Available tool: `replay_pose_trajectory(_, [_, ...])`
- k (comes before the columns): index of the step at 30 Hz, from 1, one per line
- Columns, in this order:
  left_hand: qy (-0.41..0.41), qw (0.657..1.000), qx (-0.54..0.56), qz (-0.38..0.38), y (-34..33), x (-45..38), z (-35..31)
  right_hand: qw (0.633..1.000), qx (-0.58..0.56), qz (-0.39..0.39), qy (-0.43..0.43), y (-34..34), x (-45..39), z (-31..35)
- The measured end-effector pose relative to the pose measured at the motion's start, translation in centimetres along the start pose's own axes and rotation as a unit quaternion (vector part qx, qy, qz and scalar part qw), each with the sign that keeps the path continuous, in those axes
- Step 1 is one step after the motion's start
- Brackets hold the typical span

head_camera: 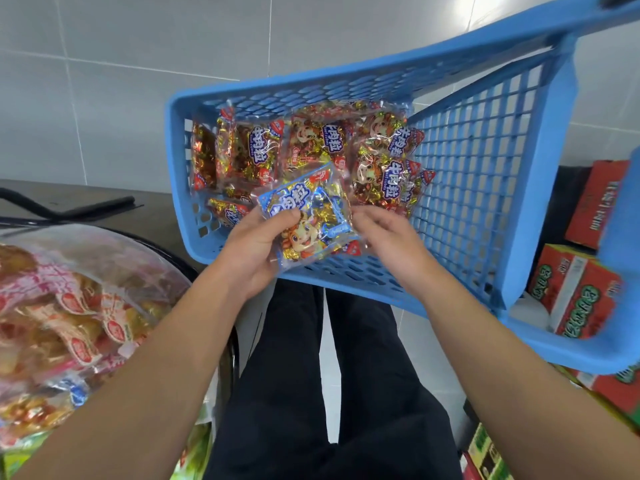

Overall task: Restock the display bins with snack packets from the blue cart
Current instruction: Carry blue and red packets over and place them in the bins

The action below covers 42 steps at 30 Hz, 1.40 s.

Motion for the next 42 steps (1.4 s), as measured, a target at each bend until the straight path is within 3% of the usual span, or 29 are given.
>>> replay_pose_trajectory(4, [-0.036, 0.998, 0.003, -0.042, 0.9, -0.8, -0.4, 0.957, 0.038, -0.285, -0.043, 3.9, -3.2, -0.5])
replay_pose_trajectory(7, [-0.039, 0.997, 0.000, -0.066, 1.7, -1.1, -0.5, 0.950, 0.091, -0.281, -0.101, 4.3, -5.8, -1.0])
replay_pose_trajectory(10, [-0.040, 0.996, 0.003, -0.084, 2.4, -1.2, -0.6, 0.948, 0.096, -0.287, -0.095, 3.8, -7.4, -0.9])
replay_pose_trajectory(14, [-0.040, 0.995, 0.000, -0.094, 2.7, -0.6, -0.6, 0.962, 0.006, -0.262, -0.080, 3.6, -6.9, -0.6])
replay_pose_trajectory(20, [-0.083, 0.994, -0.013, -0.074, 2.0, 3.7, -1.6, 0.976, 0.024, -0.218, 0.003, 4.5, 0.3, 2.0])
replay_pose_trajectory(28, [-0.189, 0.971, -0.004, -0.147, 0.9, 15.5, -0.2, 0.984, 0.090, -0.101, 0.117, 3.7, 11.4, 8.2])
replay_pose_trajectory(36, [-0.313, 0.905, 0.144, -0.248, 0.3, 29.1, 9.0, 0.961, 0.176, 0.036, 0.211, 1.4, 20.2, 10.6])
replay_pose_trajectory(42, [-0.359, 0.839, 0.253, -0.322, 2.1, 37.0, 16.7, 0.917, 0.246, 0.154, 0.274, -3.8, 26.1, 9.5])
Point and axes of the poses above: each hand's wrist, its own x-axis away from the middle knuckle, its own y-axis out of the back of the hand, z = x × y, the point moved 2 cm from there along -x, towards the middle knuckle, and after that the axes turned 2 degrees about -y, right-handed, at the moved point
